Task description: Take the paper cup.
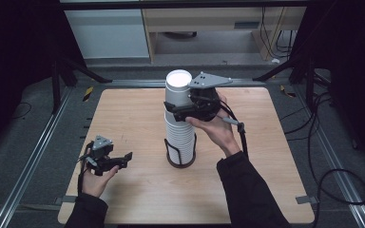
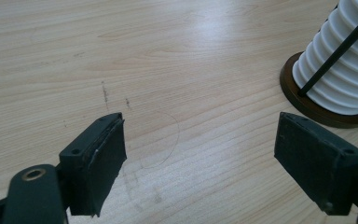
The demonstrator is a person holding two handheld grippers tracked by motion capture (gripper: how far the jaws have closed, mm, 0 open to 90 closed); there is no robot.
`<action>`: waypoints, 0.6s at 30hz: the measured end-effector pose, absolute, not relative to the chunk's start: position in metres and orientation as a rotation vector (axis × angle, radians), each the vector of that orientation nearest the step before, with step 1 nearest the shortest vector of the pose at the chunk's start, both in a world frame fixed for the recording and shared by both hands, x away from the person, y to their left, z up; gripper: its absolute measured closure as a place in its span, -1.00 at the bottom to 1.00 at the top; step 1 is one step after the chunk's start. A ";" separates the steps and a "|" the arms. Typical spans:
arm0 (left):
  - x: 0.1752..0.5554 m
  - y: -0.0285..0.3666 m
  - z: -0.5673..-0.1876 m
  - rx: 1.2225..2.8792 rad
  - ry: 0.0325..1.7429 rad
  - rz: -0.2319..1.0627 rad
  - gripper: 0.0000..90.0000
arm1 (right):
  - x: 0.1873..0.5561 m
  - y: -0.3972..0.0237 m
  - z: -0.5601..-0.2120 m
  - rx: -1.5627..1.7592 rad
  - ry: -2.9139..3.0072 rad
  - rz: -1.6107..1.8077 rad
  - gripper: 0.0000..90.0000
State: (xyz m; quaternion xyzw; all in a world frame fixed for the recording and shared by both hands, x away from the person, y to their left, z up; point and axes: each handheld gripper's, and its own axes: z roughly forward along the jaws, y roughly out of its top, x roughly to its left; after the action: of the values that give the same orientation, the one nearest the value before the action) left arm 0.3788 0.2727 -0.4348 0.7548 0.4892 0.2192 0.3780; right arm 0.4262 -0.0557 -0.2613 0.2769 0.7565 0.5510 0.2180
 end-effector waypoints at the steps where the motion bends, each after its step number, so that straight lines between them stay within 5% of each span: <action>1: 0.379 0.273 -0.435 1.929 1.250 0.560 -0.65 | 0.426 -0.056 -0.259 0.765 2.090 1.529 -0.66; 18: 0.378 0.273 -0.434 1.927 1.251 0.550 -0.64 | 0.422 -0.054 -0.222 0.722 2.034 1.562 -0.65</action>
State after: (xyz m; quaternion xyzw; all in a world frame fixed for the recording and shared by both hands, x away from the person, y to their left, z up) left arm 0.3784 0.2733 -0.4341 0.7544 0.4900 0.2155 0.3799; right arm 0.4223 -0.0537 -0.2219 0.2634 0.7417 0.5697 0.2365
